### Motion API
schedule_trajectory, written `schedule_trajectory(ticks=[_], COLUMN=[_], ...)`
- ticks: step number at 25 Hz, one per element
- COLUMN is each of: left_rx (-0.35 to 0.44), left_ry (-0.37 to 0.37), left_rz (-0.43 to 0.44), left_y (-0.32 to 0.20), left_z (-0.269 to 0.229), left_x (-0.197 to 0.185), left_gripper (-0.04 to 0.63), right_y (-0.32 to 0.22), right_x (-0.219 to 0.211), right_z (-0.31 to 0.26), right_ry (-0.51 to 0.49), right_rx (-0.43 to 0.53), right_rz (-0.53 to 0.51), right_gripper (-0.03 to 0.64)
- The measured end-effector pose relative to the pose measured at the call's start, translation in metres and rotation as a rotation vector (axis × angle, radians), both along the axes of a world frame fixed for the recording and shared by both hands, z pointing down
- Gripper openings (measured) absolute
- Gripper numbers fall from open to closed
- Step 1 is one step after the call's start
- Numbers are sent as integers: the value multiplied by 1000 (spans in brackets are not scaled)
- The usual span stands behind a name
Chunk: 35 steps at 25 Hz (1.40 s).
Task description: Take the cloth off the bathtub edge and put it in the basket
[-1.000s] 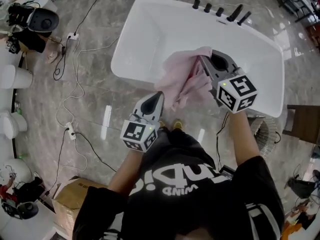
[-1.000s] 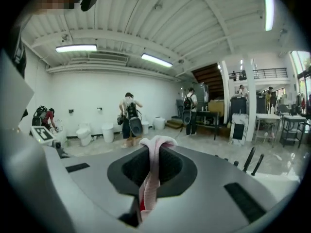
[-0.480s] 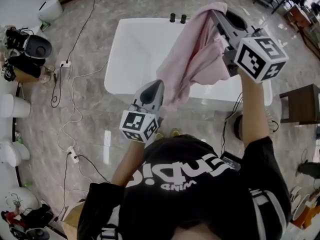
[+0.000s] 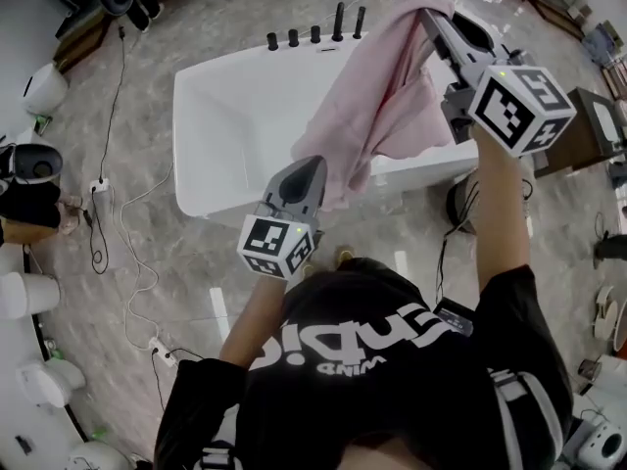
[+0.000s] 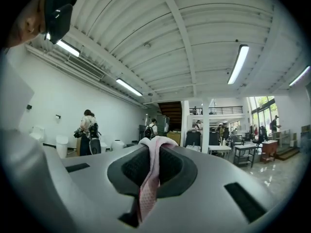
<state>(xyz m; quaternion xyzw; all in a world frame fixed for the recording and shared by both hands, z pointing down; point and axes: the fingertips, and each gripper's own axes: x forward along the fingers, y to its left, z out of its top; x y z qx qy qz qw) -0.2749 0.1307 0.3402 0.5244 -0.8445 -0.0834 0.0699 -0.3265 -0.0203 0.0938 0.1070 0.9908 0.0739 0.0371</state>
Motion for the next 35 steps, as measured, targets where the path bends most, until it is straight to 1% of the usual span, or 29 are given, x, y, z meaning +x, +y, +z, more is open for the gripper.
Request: schedule_trajectory(ticks=[3, 5, 8, 12, 14, 18, 23, 27, 30, 35], left_rx=[-4, -5, -7, -1, 0, -6, -23, -44, -57, -69], left_ry=[-3, -4, -7, -16, -12, -6, -12, -22, -25, -41], left_rz=[123, 200, 310, 451, 520, 622, 810, 893, 970, 1061], left_y=[-49, -78, -113, -153, -184, -243, -286, -314, -332, -354], left_z=[0, 1, 4, 11, 9, 2, 5, 8, 12, 13], left_x=[36, 50, 66, 93, 122, 183, 234, 262, 281, 299], left_gripper=[14, 14, 14, 14, 14, 14, 14, 14, 14, 14], right_y=[-55, -84, -117, -147, -173, -227, -276, -307, -322, -341], right_x=[58, 85, 119, 168, 208, 285, 362, 405, 443, 484], right_z=[-6, -7, -4, 0, -3, -4, 9, 11, 17, 14], right_ry=[-21, -30, -36, -40, -39, -39, -46, -49, -58, -74], right_rx=[-2, 3, 9, 33, 45, 33, -3, -11, -26, -36], right_rz=[121, 196, 301, 433, 504, 611, 814, 910, 1003, 1111], right_gripper=[17, 17, 17, 17, 17, 17, 17, 17, 17, 17])
